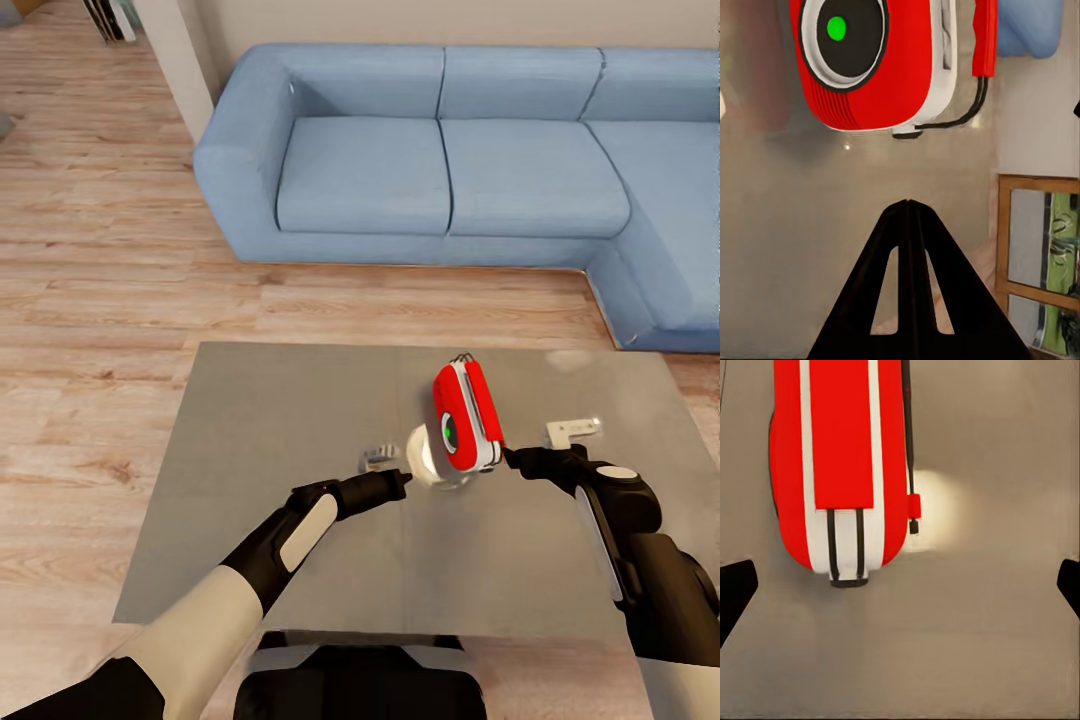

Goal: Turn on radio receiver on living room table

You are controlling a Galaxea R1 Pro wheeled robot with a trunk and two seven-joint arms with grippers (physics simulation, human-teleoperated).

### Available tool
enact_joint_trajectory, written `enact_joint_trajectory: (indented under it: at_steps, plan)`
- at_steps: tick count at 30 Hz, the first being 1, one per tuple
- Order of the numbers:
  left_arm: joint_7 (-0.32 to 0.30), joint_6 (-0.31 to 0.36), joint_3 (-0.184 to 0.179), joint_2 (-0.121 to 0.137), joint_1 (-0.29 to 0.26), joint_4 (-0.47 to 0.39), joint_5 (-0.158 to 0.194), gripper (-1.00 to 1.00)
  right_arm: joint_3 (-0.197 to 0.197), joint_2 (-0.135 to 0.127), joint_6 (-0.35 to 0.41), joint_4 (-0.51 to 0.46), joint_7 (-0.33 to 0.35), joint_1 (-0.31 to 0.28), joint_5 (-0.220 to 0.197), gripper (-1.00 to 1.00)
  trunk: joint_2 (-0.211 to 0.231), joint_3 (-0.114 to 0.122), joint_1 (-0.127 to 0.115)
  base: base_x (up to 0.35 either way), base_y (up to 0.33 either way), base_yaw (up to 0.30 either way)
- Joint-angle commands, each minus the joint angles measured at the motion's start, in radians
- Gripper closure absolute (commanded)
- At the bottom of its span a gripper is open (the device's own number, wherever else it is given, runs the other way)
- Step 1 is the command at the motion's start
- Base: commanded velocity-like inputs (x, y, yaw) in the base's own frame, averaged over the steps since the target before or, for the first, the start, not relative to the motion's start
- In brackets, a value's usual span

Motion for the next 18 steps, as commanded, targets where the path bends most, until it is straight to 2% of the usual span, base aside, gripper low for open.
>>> enact_joint_trajectory:
  at_steps: [1, 4, 7, 10, 18]
  plan:
    - [-0.001, 0.0, 0.0, 0.0, 0.0, 0.0, 0.0, 1.0, -0.001, 0.0, 0.0, 0.0, 0.0, 0.0, 0.0, -1.0, 0.0, 0.0, 0.0, -0.319, -0.004, 0.0]
    - [-0.006, -0.002, 0.0, 0.0, 0.0, 0.0, 0.0, 1.0, -0.004, 0.001, -0.002, 0.0, 0.0, 0.0, 0.0, -1.0, 0.0, 0.001, 0.0, -0.318, -0.001, 0.038]
    - [-0.007, -0.003, 0.001, 0.0, 0.0, 0.0, 0.0, 1.0, -0.029, 0.001, -0.005, 0.0, 0.001, 0.0, -0.001, -1.0, 0.0, 0.004, 0.0, -0.229, 0.0, 0.117]
    - [-0.008, -0.004, 0.001, 0.0, 0.0, 0.0, 0.0, 1.0, -0.05, 0.001, -0.008, 0.0, 0.001, 0.0, -0.002, -1.0, 0.0, 0.008, 0.0, -0.077, 0.0, 0.148]
    - [0.003, -0.004, 0.0, 0.0, 0.0, 0.0, -0.001, 1.0, -0.058, 0.002, -0.009, -0.001, 0.001, 0.0, -0.002, -1.0, 0.0, 0.019, 0.0, -0.013, 0.0, 0.162]
